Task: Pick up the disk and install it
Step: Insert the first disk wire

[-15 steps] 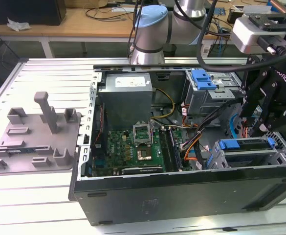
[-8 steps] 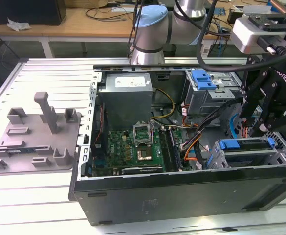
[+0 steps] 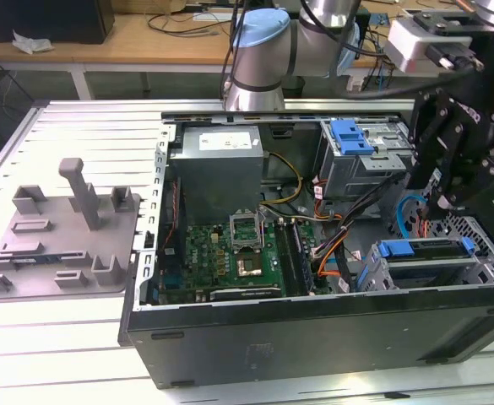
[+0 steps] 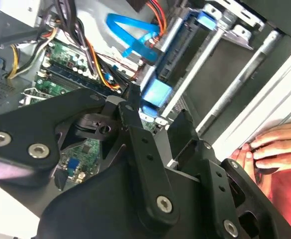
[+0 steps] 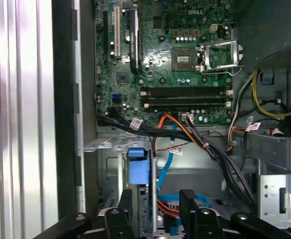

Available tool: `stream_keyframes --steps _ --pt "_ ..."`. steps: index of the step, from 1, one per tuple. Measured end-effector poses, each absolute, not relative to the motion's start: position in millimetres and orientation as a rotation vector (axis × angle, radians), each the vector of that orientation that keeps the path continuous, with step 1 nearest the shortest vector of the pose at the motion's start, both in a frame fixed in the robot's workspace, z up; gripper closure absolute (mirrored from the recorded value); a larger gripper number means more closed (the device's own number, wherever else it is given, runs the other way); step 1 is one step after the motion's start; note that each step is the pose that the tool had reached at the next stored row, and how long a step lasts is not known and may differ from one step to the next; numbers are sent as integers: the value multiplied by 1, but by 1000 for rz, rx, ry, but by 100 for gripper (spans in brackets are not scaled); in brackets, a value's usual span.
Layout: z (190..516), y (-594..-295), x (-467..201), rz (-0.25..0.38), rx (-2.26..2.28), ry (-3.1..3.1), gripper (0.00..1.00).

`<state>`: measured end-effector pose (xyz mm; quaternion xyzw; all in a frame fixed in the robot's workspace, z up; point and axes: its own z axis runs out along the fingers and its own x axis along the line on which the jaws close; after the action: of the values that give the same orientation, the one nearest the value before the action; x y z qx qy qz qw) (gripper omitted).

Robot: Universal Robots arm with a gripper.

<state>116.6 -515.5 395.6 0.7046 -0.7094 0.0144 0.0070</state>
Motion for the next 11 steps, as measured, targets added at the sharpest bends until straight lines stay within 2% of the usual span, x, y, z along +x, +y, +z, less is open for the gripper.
stream_keyframes --steps 4,7,11 --pt "396 -497 117 80 2187 -2202 50" --pt "395 -494 117 118 2165 -2186 50" --pt "395 -494 117 131 2119 -2212 50"
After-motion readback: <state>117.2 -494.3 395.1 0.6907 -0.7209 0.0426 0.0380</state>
